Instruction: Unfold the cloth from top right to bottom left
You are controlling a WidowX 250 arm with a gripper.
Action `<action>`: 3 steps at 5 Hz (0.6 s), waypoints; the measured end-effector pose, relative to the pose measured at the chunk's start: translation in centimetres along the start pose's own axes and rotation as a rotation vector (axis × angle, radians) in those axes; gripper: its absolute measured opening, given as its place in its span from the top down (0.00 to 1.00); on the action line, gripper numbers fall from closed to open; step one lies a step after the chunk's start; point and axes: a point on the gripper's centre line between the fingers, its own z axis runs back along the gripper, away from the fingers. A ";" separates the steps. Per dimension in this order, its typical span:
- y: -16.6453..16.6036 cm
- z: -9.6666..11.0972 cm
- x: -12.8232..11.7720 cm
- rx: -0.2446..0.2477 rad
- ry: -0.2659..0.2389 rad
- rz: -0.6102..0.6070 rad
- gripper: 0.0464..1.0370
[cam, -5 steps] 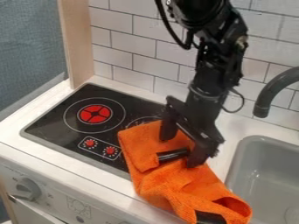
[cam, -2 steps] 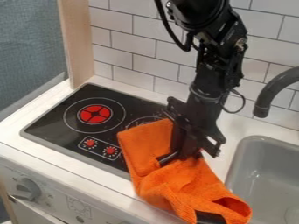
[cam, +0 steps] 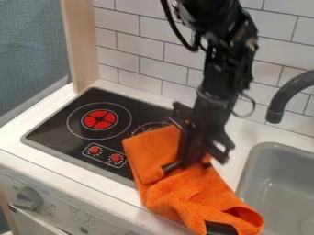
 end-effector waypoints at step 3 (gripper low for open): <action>6.4 3.3 -0.5 0.013 -0.039 0.126 0.99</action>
